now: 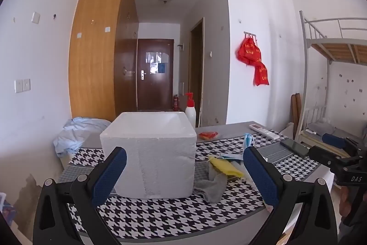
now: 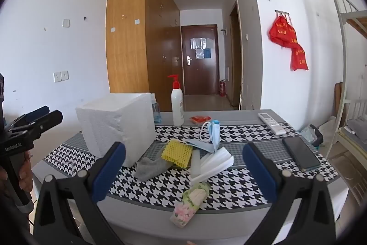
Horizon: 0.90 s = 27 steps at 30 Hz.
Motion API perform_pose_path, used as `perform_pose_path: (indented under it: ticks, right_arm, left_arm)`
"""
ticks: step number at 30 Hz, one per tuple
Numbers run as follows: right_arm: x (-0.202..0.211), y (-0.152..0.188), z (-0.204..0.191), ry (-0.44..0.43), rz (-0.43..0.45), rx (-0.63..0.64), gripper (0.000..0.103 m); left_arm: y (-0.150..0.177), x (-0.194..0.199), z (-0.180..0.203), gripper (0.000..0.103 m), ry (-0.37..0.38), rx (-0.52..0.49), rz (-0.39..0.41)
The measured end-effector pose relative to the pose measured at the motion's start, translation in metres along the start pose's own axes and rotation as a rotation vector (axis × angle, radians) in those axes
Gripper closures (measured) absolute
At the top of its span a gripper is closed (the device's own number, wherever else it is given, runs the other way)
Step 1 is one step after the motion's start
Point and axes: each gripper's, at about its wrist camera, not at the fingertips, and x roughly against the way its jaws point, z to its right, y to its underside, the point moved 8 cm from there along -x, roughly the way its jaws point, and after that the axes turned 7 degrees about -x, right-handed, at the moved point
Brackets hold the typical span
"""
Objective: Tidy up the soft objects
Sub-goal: 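Move the left tool toward the grey sock beside the foam box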
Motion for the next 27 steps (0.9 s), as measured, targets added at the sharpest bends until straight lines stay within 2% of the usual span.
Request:
perform_pose_path:
  ticks: [7, 27]
  right_arm:
    - [0.0, 0.001, 0.001, 0.004, -0.002, -0.004, 0.0]
    - [-0.005, 0.002, 0.006, 0.017, -0.009, -0.007, 0.0]
  left_arm:
    - [-0.004, 0.008, 0.002, 0.001, 0.008, 0.003, 0.026]
    - [0.001, -0.009, 0.003, 0.001, 0.026, -0.021, -0.011]
